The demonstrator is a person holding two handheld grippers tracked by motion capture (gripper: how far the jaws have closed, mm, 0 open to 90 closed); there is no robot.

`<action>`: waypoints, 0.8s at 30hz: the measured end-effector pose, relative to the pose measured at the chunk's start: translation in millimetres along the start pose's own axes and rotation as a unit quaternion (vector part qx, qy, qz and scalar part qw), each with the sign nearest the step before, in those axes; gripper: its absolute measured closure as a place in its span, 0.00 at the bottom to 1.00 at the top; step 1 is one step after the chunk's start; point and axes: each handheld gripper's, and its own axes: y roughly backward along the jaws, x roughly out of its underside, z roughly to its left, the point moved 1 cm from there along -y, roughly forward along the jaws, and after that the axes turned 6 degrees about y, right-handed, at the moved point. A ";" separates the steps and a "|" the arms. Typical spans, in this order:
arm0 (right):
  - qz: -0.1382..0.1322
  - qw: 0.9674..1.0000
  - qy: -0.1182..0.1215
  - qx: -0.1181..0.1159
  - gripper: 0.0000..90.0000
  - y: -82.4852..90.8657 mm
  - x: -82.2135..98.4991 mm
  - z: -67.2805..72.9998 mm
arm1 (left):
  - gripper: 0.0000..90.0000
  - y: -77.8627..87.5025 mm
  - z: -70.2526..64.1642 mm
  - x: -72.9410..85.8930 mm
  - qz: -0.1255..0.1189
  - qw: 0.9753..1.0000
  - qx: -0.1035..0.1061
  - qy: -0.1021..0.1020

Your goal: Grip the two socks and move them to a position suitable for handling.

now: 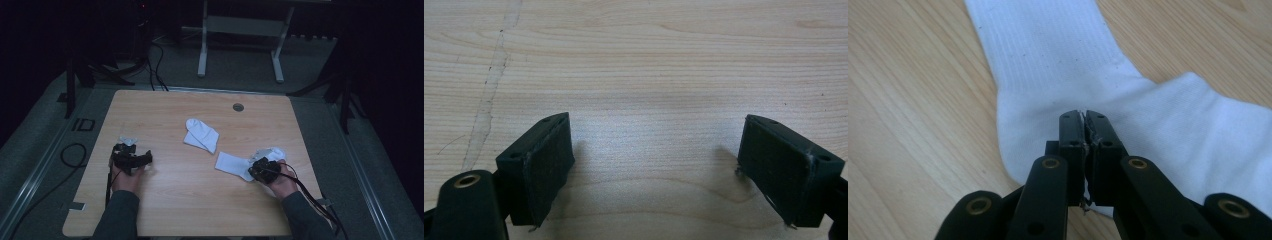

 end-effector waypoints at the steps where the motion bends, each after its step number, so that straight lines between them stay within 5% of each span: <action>1: -0.003 1.000 0.004 -0.004 0.96 -1.1 -2.3 2.6 | 0.16 0.0 0.0 0.0 0.000 1.000 0.000 0.000; 14: -0.029 0.997 0.056 -0.054 0.98 -11.9 -32.1 41.2 | 0.16 0.1 0.1 0.0 0.000 1.000 0.000 -0.001; 19: -0.037 0.991 0.102 -0.080 0.99 -12.9 -41.6 63.0 | 0.16 0.1 0.1 0.1 0.000 1.000 0.000 -0.001; 24: -0.032 0.985 0.134 -0.103 0.98 -8.6 -38.3 66.8 | 0.16 0.1 0.0 0.1 0.000 1.000 0.000 -0.001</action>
